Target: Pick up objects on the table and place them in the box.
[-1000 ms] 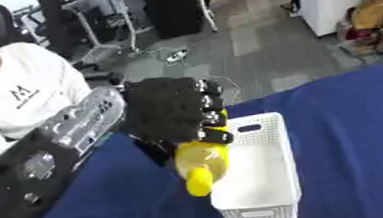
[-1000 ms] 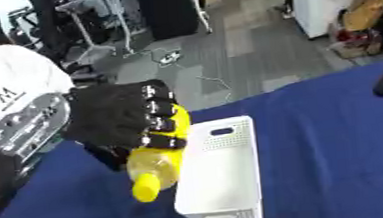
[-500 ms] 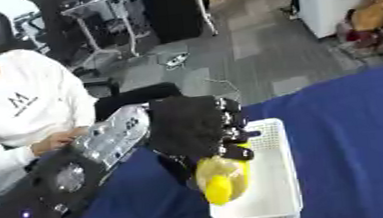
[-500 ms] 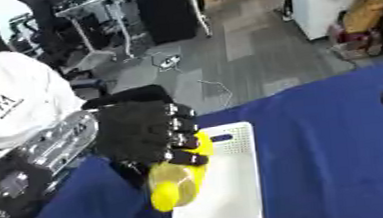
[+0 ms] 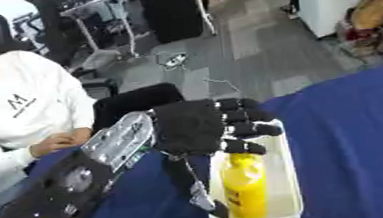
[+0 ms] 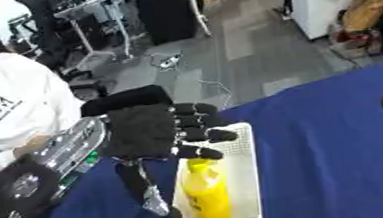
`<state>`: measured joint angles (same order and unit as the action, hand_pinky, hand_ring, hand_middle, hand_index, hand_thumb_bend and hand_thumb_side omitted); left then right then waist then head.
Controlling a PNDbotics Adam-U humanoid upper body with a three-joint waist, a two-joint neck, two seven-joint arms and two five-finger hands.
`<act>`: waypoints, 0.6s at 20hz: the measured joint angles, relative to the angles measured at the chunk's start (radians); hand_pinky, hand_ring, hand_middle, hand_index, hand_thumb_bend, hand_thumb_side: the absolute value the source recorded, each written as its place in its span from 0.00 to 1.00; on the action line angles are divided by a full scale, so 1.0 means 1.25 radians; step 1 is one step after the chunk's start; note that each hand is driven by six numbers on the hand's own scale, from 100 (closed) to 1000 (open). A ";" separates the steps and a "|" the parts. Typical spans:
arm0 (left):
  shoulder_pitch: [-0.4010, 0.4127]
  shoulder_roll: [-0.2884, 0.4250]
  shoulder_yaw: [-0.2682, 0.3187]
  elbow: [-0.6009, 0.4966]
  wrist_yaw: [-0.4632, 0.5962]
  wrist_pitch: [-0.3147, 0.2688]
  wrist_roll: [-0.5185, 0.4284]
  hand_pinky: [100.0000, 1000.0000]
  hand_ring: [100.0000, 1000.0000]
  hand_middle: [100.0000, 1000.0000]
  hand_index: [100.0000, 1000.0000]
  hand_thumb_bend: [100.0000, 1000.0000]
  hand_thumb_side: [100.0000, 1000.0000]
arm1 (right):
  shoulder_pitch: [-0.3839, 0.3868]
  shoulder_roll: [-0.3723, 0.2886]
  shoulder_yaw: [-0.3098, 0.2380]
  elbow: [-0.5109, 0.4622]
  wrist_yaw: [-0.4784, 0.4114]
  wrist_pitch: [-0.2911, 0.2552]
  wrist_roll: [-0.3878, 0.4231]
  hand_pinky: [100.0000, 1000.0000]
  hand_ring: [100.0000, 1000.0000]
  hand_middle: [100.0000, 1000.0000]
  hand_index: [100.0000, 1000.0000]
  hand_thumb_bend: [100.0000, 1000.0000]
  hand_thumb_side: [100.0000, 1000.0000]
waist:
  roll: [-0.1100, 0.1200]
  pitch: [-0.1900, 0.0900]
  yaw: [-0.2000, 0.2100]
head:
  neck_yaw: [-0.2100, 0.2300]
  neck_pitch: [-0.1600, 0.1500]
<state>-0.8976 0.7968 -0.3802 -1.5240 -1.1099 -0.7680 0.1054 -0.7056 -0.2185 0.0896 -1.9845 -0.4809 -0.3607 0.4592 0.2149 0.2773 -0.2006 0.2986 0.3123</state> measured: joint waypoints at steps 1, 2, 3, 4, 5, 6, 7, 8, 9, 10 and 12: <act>0.006 0.000 0.004 -0.003 0.020 0.007 -0.007 0.92 0.97 1.00 0.86 0.53 0.95 | 0.000 0.000 0.000 0.000 0.000 0.000 0.000 0.57 0.44 0.50 0.58 0.07 1.00 | 0.000 0.000 0.004 | 0.000 -0.001; 0.016 0.000 0.008 -0.011 0.043 0.016 -0.011 0.93 0.98 1.00 0.87 0.54 0.96 | 0.001 0.000 0.000 0.000 0.000 0.000 -0.001 0.57 0.44 0.50 0.58 0.07 1.00 | 0.000 -0.001 0.010 | -0.001 -0.002; 0.030 0.001 0.013 -0.022 0.068 0.026 -0.012 0.87 0.94 0.99 0.86 0.48 0.92 | 0.002 -0.001 -0.001 0.000 0.000 0.000 -0.001 0.57 0.44 0.50 0.58 0.07 1.00 | 0.000 -0.002 0.016 | -0.002 -0.007; 0.049 0.001 0.018 -0.039 0.098 0.037 -0.011 0.87 0.94 0.99 0.86 0.48 0.92 | 0.007 -0.002 -0.002 0.000 0.001 0.000 -0.002 0.57 0.44 0.50 0.58 0.07 1.00 | -0.001 -0.008 0.026 | -0.008 -0.011; 0.073 0.003 0.023 -0.061 0.130 0.049 -0.010 0.84 0.93 0.98 0.85 0.47 0.90 | 0.012 -0.003 -0.004 0.000 0.001 -0.001 -0.003 0.57 0.44 0.50 0.58 0.08 1.00 | -0.003 -0.016 0.038 | -0.017 -0.019; 0.099 0.007 0.030 -0.086 0.166 0.062 -0.008 0.84 0.93 0.98 0.85 0.47 0.90 | 0.019 -0.006 -0.006 0.000 0.003 -0.002 -0.006 0.57 0.44 0.50 0.58 0.08 1.00 | -0.007 -0.024 0.050 | -0.028 -0.031; 0.126 0.012 0.037 -0.112 0.202 0.076 -0.007 0.79 0.91 0.96 0.85 0.43 0.89 | 0.025 -0.011 -0.007 0.000 0.006 -0.003 -0.007 0.57 0.44 0.50 0.58 0.08 1.00 | -0.013 -0.030 0.060 | -0.041 -0.044; 0.155 0.016 0.046 -0.138 0.241 0.092 -0.008 0.80 0.92 0.97 0.85 0.44 0.89 | 0.032 -0.016 -0.009 0.000 0.009 -0.003 -0.009 0.57 0.44 0.50 0.58 0.08 1.00 | -0.018 -0.035 0.069 | -0.057 -0.060; 0.185 0.017 0.055 -0.165 0.281 0.110 -0.008 0.73 0.88 0.94 0.85 0.38 0.87 | 0.039 -0.021 -0.011 0.000 0.012 -0.004 -0.011 0.57 0.44 0.50 0.58 0.08 1.00 | -0.022 -0.040 0.078 | -0.072 -0.078; 0.219 0.016 0.063 -0.190 0.323 0.128 -0.009 0.70 0.87 0.93 0.85 0.36 0.87 | 0.047 -0.026 -0.012 0.000 0.016 -0.005 -0.013 0.57 0.44 0.50 0.58 0.08 1.00 | -0.027 -0.048 0.090 | -0.089 -0.096; 0.291 0.012 0.082 -0.239 0.414 0.166 -0.010 0.64 0.84 0.91 0.85 0.32 0.87 | 0.067 -0.039 -0.017 0.000 0.023 -0.010 -0.019 0.57 0.44 0.50 0.58 0.09 1.00 | -0.036 -0.074 0.115 | -0.126 -0.136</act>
<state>-0.5342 0.8119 -0.2778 -1.8223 -0.5930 -0.5607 0.0926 -0.6224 -0.2670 0.0688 -1.9846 -0.4523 -0.3731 0.4360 0.1703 0.1853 -0.0564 0.1413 0.1422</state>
